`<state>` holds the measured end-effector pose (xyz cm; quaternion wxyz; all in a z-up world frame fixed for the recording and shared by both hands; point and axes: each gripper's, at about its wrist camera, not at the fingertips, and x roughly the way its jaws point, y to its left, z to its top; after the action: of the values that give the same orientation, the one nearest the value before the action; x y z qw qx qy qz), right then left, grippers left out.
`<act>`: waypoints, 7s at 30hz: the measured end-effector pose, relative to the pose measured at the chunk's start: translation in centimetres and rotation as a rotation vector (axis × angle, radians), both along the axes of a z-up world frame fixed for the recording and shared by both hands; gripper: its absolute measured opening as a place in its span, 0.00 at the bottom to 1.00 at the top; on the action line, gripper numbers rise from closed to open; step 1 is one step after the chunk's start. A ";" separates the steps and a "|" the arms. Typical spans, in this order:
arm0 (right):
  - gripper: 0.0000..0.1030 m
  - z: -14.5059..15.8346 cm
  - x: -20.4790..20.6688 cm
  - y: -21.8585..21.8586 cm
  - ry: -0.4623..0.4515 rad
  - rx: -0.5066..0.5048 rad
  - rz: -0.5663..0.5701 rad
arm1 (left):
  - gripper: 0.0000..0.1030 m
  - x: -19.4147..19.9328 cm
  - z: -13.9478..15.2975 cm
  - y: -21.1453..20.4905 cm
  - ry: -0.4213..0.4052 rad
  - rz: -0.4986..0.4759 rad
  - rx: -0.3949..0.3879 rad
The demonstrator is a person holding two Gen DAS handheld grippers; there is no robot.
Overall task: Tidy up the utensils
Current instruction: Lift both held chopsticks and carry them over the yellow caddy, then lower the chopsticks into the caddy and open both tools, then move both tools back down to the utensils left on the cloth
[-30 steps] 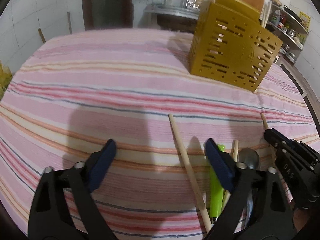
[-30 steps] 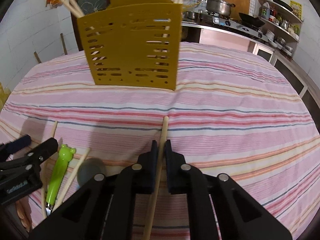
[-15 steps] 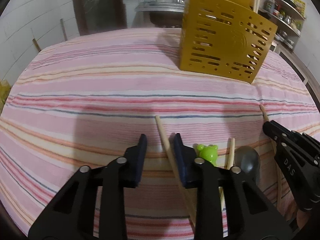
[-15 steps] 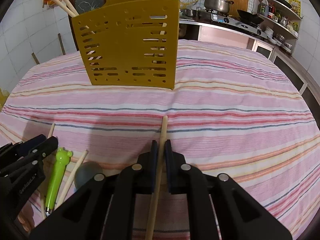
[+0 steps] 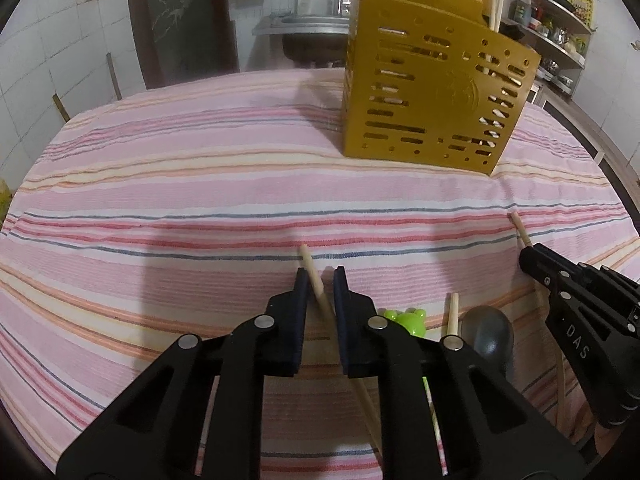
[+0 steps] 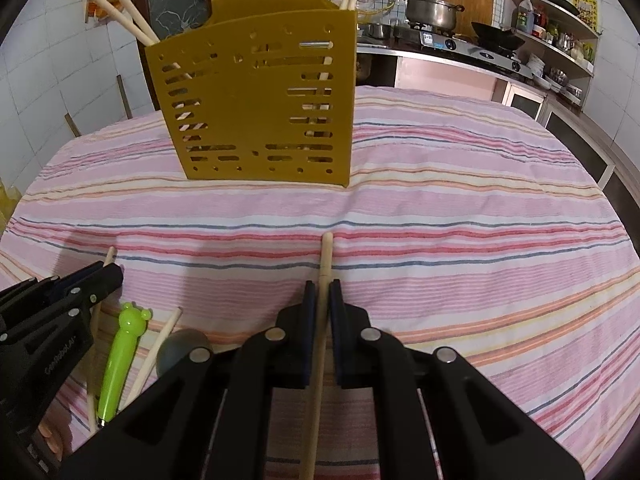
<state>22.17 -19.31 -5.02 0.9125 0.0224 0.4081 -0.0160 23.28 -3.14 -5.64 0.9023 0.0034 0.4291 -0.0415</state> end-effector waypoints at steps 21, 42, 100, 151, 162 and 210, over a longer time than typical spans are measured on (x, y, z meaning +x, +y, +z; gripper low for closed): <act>0.06 1.2 -0.9 -0.7 -0.083 0.013 -0.006 | 0.10 -1.8 2.2 0.3 -0.132 -0.004 -0.010; 0.06 6.7 -5.3 -1.3 -0.346 0.034 -0.006 | 0.09 -5.2 8.5 1.4 -0.362 -0.013 0.004; 0.06 12.5 -10.7 -2.6 -0.577 0.017 -0.030 | 0.04 -11.9 15.4 4.2 -0.596 -0.030 -0.050; 0.06 15.1 12.5 -4.1 -0.712 0.049 -0.035 | 0.04 11.3 18.1 -2.1 -0.641 -0.087 -0.123; 0.64 15.5 9.5 -5.5 -0.548 -0.011 -0.066 | 0.84 6.0 20.7 0.8 -0.594 -0.042 -0.156; 0.83 0.2 -4.0 4.2 -0.032 -0.069 0.047 | 0.95 -2.4 -0.1 9.4 0.004 0.098 0.016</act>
<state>18.18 -15.16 -4.83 0.9194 -0.0186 0.3929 -0.0084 20.93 6.29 -5.78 0.9022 -0.0103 0.4311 0.0061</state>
